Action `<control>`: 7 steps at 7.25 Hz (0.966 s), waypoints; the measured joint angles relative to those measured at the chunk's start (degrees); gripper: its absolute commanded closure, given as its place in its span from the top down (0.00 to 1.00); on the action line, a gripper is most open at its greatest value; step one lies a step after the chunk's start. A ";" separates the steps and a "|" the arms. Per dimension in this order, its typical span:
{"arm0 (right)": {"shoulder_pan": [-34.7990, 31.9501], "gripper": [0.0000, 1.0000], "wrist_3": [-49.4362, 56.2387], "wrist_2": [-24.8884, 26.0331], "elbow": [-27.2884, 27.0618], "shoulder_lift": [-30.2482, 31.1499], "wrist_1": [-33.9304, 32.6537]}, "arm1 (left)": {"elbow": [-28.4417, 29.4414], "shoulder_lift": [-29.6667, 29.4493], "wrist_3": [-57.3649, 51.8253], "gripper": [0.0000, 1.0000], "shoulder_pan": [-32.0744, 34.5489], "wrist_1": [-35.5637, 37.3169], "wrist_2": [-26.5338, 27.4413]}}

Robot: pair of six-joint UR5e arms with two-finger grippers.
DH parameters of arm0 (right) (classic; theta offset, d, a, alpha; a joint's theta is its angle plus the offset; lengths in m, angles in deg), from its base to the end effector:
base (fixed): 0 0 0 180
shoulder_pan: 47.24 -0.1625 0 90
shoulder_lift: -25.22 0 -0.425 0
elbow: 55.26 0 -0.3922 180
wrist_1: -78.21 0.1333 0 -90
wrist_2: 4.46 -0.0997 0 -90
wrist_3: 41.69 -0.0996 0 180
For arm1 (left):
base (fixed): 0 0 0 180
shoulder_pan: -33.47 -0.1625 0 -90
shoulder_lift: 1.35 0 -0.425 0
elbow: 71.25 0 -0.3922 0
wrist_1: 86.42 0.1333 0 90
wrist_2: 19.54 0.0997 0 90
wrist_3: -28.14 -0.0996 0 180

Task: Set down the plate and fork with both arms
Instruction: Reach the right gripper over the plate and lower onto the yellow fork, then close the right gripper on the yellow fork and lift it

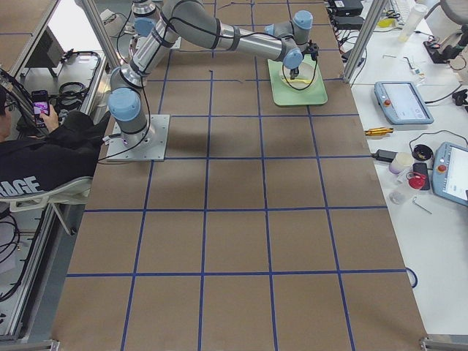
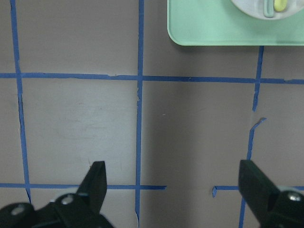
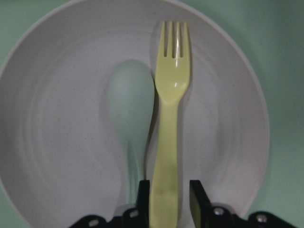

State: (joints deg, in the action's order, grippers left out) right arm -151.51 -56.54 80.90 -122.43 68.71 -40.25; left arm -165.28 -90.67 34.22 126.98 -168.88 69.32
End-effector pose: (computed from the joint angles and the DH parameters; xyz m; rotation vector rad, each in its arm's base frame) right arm 0.3281 -0.7164 0.2069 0.0102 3.0409 -0.0919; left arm -0.1652 -0.4840 0.4725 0.0687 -3.1129 0.1109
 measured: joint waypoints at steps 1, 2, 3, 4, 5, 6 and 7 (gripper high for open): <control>0.02 0.40 0.05 0.03 0.06 -0.41 -0.14 | 0.00 -0.01 -0.01 1.00 0.00 0.01 0.00; 0.03 0.40 0.07 0.02 0.11 -0.77 -0.55 | 0.00 -0.02 -0.01 1.00 -0.01 0.02 0.00; 0.03 0.39 0.06 0.09 0.36 -1.15 -1.26 | 0.00 -0.02 0.00 1.00 -0.02 0.02 0.00; 0.03 0.39 0.02 0.18 0.69 -1.45 -1.82 | -0.01 -0.02 0.04 1.00 -0.03 0.02 0.00; 0.03 0.39 -0.01 0.20 0.85 -1.76 -2.07 | 0.00 -0.04 0.08 1.00 -0.04 0.02 0.00; 0.03 0.38 -0.06 0.19 0.90 -1.98 -2.16 | 0.00 -0.05 0.11 1.00 -0.04 0.02 0.00; 0.03 0.32 -0.08 0.19 0.89 -2.06 -2.19 | 0.00 -0.06 0.11 1.00 -0.04 0.02 0.00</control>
State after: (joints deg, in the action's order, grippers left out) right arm -151.48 -56.62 81.09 -121.54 66.65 -42.45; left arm -165.29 -90.73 34.33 126.94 -168.86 69.31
